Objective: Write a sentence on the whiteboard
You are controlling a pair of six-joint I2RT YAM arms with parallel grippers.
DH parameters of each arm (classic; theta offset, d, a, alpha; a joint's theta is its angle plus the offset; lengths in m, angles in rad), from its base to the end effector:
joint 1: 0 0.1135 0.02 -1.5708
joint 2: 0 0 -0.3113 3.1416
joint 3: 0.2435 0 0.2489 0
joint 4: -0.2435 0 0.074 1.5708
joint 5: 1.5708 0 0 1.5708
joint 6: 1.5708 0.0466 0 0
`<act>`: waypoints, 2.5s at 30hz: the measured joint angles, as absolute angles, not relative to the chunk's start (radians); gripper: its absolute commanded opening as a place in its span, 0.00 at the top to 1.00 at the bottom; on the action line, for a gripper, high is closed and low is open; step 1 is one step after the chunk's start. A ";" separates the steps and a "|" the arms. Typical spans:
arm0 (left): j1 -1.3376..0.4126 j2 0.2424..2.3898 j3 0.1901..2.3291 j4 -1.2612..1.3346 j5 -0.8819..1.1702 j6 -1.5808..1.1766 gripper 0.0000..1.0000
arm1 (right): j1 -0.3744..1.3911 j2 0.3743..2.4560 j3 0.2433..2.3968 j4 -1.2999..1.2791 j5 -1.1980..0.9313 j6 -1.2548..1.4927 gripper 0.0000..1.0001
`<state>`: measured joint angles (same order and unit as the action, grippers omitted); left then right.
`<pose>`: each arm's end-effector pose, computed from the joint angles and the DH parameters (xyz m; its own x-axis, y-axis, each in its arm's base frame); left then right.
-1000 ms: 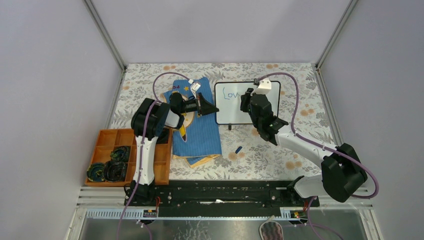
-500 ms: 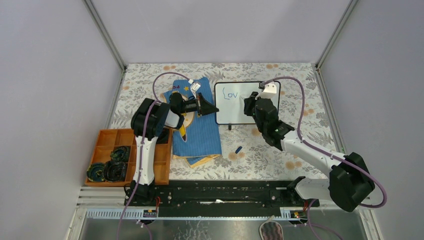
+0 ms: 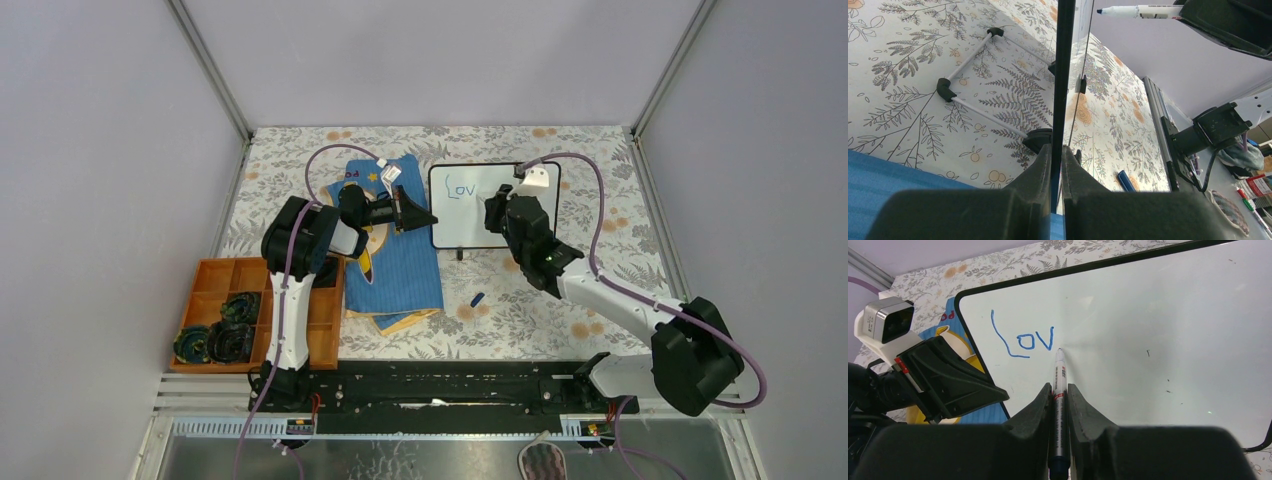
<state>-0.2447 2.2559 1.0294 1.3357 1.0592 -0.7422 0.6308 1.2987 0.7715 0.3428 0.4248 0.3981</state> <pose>0.4279 -0.1487 0.1580 -0.5706 -0.1986 -0.7968 0.7786 0.1774 -0.6018 0.2453 0.1554 0.3223 -0.2180 0.2782 -0.9355 -0.1363 0.9404 0.3114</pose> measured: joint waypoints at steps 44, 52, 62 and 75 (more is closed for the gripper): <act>-0.245 2.255 1.029 1.332 1.059 -0.741 1.00 | 0.588 1.325 0.819 0.341 0.453 0.398 1.00; -0.245 2.255 1.029 1.332 1.059 -0.740 1.00 | 0.588 1.345 0.838 0.344 0.422 0.398 1.00; -0.245 2.255 1.029 1.330 1.059 -0.738 1.00 | 0.588 1.349 0.838 0.340 0.398 0.404 1.00; -0.245 2.251 1.029 1.320 1.059 -0.730 1.00 | 0.588 1.332 0.806 0.319 0.377 0.421 1.00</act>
<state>-0.2447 2.2505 1.0294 1.3197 1.0588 -0.7300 0.5880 1.3319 0.8059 0.3187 0.3767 0.4206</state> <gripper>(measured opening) 0.115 0.193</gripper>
